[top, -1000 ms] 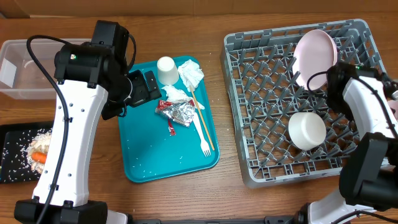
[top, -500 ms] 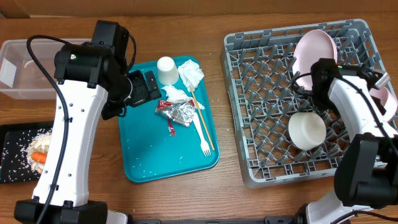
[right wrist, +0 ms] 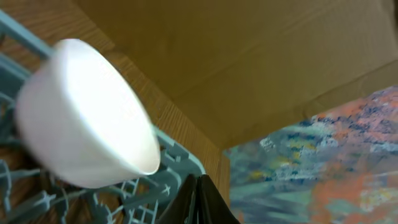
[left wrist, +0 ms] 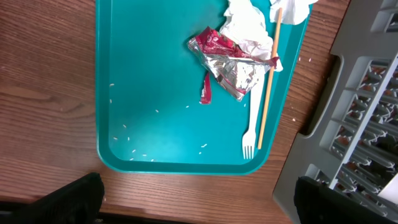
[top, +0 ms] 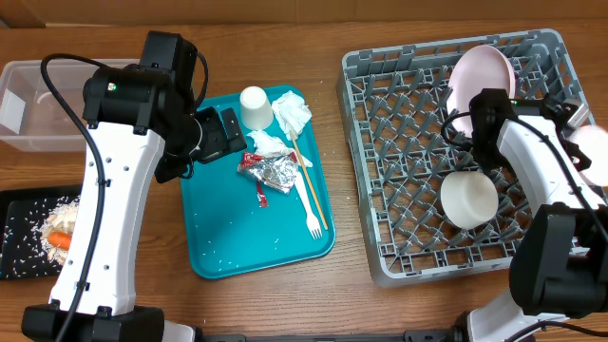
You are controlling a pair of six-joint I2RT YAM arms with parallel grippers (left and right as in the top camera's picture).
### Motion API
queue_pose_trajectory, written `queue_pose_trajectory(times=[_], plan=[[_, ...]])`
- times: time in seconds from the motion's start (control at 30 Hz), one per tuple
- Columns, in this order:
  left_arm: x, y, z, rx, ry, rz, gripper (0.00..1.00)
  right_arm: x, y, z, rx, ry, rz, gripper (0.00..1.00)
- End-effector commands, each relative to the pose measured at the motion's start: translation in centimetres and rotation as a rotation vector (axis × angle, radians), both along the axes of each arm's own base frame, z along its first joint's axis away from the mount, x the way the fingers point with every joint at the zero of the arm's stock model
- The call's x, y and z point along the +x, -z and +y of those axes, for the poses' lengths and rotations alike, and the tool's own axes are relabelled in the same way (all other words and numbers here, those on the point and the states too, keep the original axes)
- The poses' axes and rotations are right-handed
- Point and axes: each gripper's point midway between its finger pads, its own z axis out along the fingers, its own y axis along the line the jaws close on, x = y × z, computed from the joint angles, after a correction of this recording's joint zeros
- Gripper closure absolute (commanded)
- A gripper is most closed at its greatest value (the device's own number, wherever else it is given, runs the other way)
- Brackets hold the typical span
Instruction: Sort waste into correct bins and load items into the dishwasher rack
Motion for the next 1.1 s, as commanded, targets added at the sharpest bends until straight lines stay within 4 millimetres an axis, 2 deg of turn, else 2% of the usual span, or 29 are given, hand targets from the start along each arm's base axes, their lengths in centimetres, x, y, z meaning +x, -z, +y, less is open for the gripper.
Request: queue_pose_trajectory(times=[0.0, 0.07, 0.17, 0.2, 0.23, 0.33, 0.4, 0.47, 0.5, 0.6, 0.7, 0.8, 0.83, 0.9, 0.97, 1.07], plan=[[0.0, -1.3, 0.2, 0.009, 0.014, -0.051, 0.00, 0.2, -1.8, -0.4, -0.097, -0.007, -0.031, 0.96], [0.0, -1.3, 0.2, 0.009, 0.014, -0.051, 0.00, 0.3, -1.8, -0.6, -0.098, 0.000, -0.059, 0.94], [0.0, -1.3, 0.2, 0.009, 0.014, -0.051, 0.00, 0.5, -1.3, -0.9, -0.076, 0.013, -0.101, 0.77], [0.0, -1.3, 0.2, 0.009, 0.014, -0.051, 0.00, 0.6, -1.0, -0.8, -0.059, 0.016, -0.114, 0.69], [0.0, -1.3, 0.2, 0.009, 0.014, -0.051, 0.00, 0.8, 0.0, -0.7, -0.007, 0.021, -0.139, 0.58], [0.0, -1.3, 0.2, 0.009, 0.014, -0.051, 0.00, 1.4, 2.5, 0.0, 0.146, 0.028, -0.177, 0.42], [0.0, -1.3, 0.2, 0.009, 0.014, -0.051, 0.00, 2.3, 4.6, 1.1, 0.300, 0.011, -0.179, 0.27], [0.0, -1.3, 0.2, 0.009, 0.014, -0.051, 0.00, 3.5, 5.9, 2.5, 0.459, -0.028, -0.166, 0.27], [0.0, -1.3, 0.2, 0.009, 0.015, -0.051, 0.00, 4.0, 6.1, 3.1, 0.519, -0.044, -0.171, 0.33], [0.0, -1.3, 0.2, 0.010, 0.013, -0.051, 0.00, 5.7, 4.8, 4.4, 0.657, -0.072, -0.263, 0.57], [0.0, -1.3, 0.3, 0.010, 0.010, -0.051, 0.00, 6.7, 1.7, 4.6, 0.725, -0.104, -0.384, 0.59], [0.0, -1.3, 0.3, 0.010, 0.011, -0.051, 0.00, 6.8, -1.8, 4.3, 0.777, -0.158, -0.474, 0.45], [0.0, -1.3, 0.3, 0.010, 0.011, -0.051, 0.00, 6.4, -2.8, 4.0, 0.792, -0.172, -0.487, 0.38], [0.0, -1.3, 0.3, 0.010, 0.010, -0.051, 0.00, 5.6, -3.9, 3.2, 0.819, -0.195, -0.485, 0.30], [0.0, -1.3, 0.2, 0.010, 0.014, -0.052, 0.00, 4.7, -4.0, 2.2, 0.864, -0.225, -0.455, 0.26], [0.0, -1.3, 0.2, 0.010, 0.014, -0.051, 0.00, 4.5, -2.6, 2.1, 0.998, -0.309, -0.391, 0.22]])
